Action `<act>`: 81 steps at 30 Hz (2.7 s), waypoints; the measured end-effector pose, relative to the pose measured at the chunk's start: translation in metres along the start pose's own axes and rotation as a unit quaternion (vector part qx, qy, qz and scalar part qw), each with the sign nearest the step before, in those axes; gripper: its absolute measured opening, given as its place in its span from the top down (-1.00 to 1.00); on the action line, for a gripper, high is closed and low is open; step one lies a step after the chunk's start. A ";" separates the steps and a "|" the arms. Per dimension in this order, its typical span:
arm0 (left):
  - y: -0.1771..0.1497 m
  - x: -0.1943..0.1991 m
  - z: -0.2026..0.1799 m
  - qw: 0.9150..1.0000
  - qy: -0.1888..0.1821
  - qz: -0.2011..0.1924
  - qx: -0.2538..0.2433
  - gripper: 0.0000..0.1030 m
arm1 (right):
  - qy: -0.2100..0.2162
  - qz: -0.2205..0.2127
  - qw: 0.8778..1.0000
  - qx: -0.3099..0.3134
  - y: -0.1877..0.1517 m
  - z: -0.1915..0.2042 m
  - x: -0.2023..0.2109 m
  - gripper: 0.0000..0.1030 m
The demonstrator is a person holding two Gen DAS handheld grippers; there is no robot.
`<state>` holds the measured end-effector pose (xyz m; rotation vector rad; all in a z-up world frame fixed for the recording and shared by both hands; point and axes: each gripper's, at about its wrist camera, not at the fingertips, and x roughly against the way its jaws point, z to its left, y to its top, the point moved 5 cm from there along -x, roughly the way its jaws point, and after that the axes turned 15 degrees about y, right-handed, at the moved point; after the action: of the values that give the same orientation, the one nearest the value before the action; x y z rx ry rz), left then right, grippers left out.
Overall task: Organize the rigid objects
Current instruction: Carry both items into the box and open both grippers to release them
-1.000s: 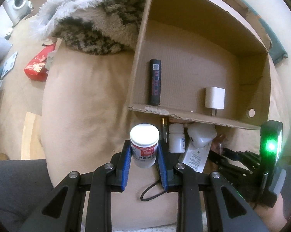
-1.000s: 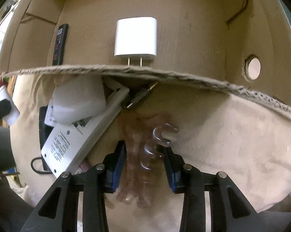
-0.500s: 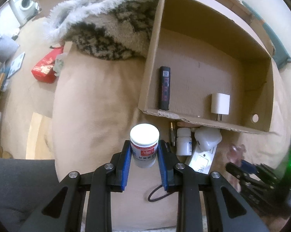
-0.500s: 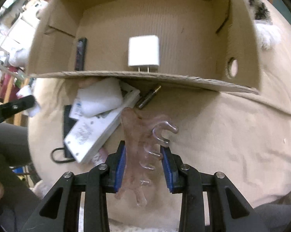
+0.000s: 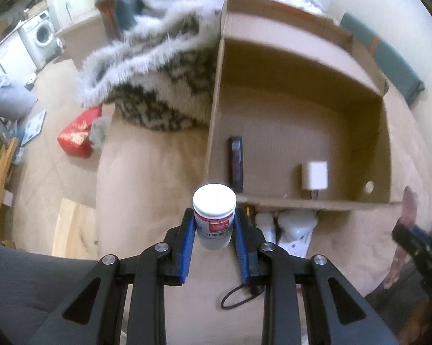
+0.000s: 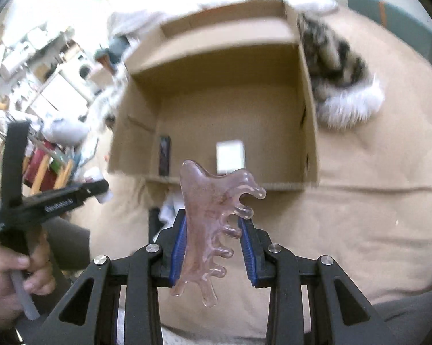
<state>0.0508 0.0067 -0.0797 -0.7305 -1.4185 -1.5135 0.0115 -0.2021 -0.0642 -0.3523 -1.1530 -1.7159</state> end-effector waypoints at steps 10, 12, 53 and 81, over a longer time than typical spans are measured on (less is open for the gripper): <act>0.041 0.029 -0.009 0.999 -0.007 -0.046 -0.004 0.54 | 0.007 -0.066 0.997 0.044 0.058 0.012 0.027 0.30; 0.049 0.031 -0.011 0.999 -0.007 -0.050 -0.003 0.53 | 0.012 -0.071 0.996 0.050 0.068 0.014 0.026 0.30; 0.095 -0.078 -0.069 0.999 0.026 -0.017 -0.039 0.53 | -0.022 0.042 0.999 0.012 0.116 -0.056 -0.116 0.41; 0.095 -0.067 -0.076 0.997 0.047 -0.042 -0.052 0.11 | 0.023 -0.010 1.000 -0.003 0.128 -0.048 -0.099 -0.53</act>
<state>0.1758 -0.0453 -0.1101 -0.6595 -1.3221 -1.6747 0.1783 -0.1917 -0.0876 -0.3050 -1.1223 -1.7355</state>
